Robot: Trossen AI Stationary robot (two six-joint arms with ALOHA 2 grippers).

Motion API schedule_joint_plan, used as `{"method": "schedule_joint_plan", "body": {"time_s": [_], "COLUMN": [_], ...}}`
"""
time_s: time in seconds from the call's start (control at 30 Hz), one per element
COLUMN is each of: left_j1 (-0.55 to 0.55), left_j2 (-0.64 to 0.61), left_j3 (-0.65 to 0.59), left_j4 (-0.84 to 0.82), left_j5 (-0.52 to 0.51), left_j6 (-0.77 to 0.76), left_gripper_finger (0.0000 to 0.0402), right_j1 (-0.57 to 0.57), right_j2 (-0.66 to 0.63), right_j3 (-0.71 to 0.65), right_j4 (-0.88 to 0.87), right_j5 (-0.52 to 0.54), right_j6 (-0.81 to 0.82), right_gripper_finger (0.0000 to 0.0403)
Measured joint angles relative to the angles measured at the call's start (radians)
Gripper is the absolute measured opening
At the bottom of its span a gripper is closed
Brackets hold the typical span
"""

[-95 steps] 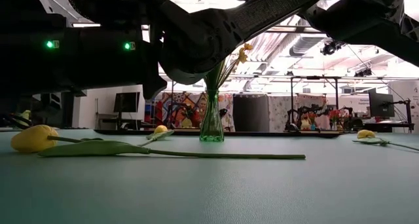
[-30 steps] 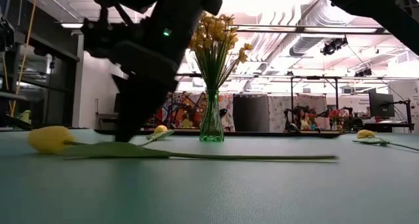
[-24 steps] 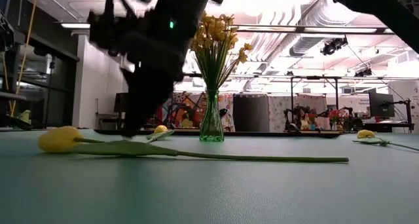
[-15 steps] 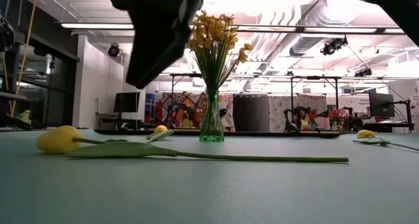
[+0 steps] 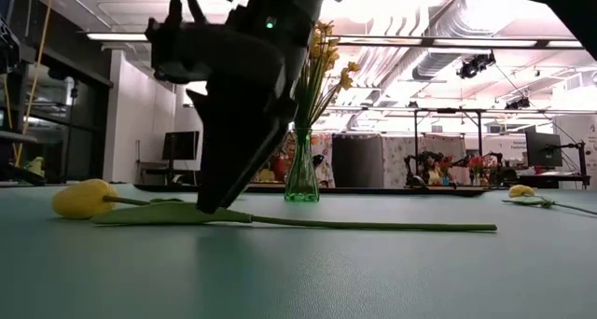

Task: Sort flowers into vase by color
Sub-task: Put the bottom light yellow flower into the yellow flower

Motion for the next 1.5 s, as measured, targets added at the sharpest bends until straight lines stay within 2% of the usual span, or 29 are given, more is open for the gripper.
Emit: {"method": "schedule_joint_plan", "body": {"time_s": [0.13,0.5,0.63,0.73,0.8,0.87,1.0,1.03,1.13,1.2,1.33,1.5], "left_j1": [0.0,0.0,0.0,0.0,0.0,0.0,0.0,0.0,0.0,0.0,0.0,0.0], "left_j2": [0.0,0.0,0.0,0.0,0.0,0.0,0.0,0.0,0.0,0.0,0.0,0.0], "left_j3": [0.0,0.0,0.0,0.0,0.0,0.0,0.0,0.0,0.0,0.0,0.0,0.0], "left_j4": [0.0,0.0,-0.002,-0.002,-0.002,-0.002,-0.002,-0.002,-0.002,-0.003,-0.004,-0.004], "left_j5": [-0.002,-0.002,-0.01,-0.019,-0.019,-0.019,-0.021,-0.021,-0.021,-0.021,-0.021,-0.02], "left_j6": [0.002,0.002,0.002,0.002,0.002,0.002,0.002,0.002,0.002,0.002,0.002,-0.005], "left_gripper_finger": [0.0136,0.0136,0.0136,0.0136,0.0136,0.0136,0.0136,0.0136,0.0136,0.0136,0.0136,0.0136], "right_j1": [-0.006,-0.011,-0.011,-0.008,-0.008,-0.001,0.015,0.021,0.038,0.051,0.076,0.131], "right_j2": [0.0,0.016,0.011,0.012,0.013,0.014,0.015,0.012,-0.005,-0.031,-0.097,-0.16], "right_j3": [0.0,-0.029,-0.064,-0.065,-0.065,-0.065,-0.066,-0.067,-0.07,-0.074,-0.073,-0.072], "right_j4": [0.023,0.049,0.08,0.082,0.083,0.077,0.067,0.064,0.02,-0.071,-0.194,-0.338], "right_j5": [0.049,-0.056,-0.037,0.004,0.031,0.065,0.137,0.157,0.227,0.301,0.426,0.534], "right_j6": [0.037,0.057,0.085,0.102,0.107,0.106,0.101,0.101,0.103,0.117,0.203,0.323], "right_gripper_finger": [0.0197,0.0197,0.0197,0.019,0.0171,0.0136,0.0026,0.0015,0.0016,0.0006,0.0004,0.0002]}}
